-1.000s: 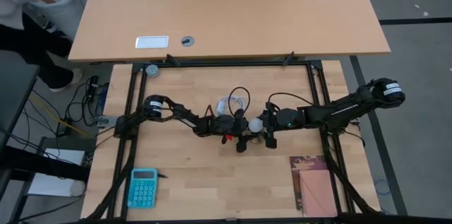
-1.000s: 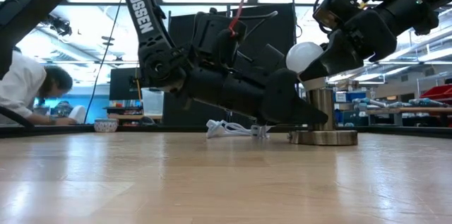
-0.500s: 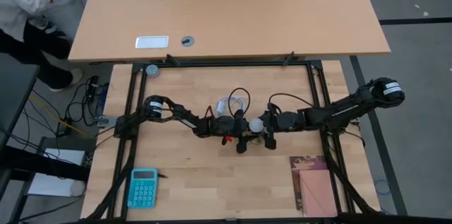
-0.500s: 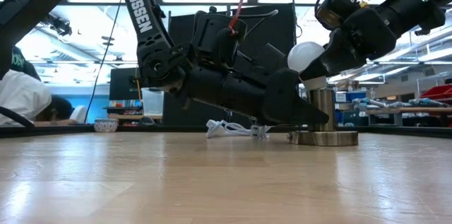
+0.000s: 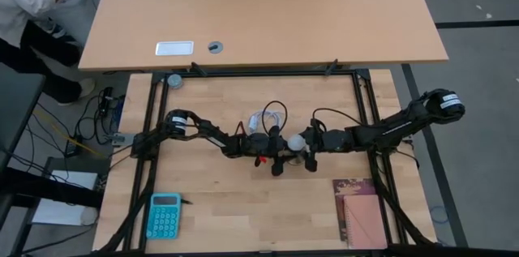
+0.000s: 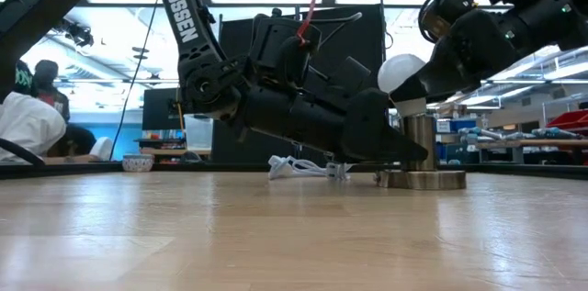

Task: Screw lightbulb
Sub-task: Insert the white lightbulb into the lamp socket

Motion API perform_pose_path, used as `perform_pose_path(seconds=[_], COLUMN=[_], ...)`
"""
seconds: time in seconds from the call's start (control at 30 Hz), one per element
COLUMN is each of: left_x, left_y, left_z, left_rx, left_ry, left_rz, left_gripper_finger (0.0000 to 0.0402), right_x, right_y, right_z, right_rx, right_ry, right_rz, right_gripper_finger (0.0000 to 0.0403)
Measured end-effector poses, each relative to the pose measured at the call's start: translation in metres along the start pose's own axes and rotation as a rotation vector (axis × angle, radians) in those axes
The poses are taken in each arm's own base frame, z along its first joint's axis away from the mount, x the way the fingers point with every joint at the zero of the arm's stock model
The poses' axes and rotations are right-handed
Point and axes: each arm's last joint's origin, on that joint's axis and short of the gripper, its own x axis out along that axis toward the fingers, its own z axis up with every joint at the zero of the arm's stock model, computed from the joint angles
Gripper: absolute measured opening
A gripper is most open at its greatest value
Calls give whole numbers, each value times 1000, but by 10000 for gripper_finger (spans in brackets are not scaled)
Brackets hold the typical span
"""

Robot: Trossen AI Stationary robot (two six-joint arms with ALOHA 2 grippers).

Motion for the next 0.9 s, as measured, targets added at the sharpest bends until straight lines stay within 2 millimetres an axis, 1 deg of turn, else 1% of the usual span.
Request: perform_pose_path(seconds=[0.3, 0.6, 0.9], left_x=[0, 0, 0], left_y=[1, 1, 1], left_z=[0, 0, 0], left_rx=[-4, -6, -31], left_ry=[-1, -2, -5], left_rz=[16, 31, 50], left_gripper_finger=[208, 208, 208], right_x=[0, -5, -8], right_y=[-1, 11, 15], right_z=[-1, -4, -6], right_rx=[6, -13, 19], right_ry=[3, -1, -10], right_rz=[-25, -66, -112], right_gripper_finger=[244, 244, 244])
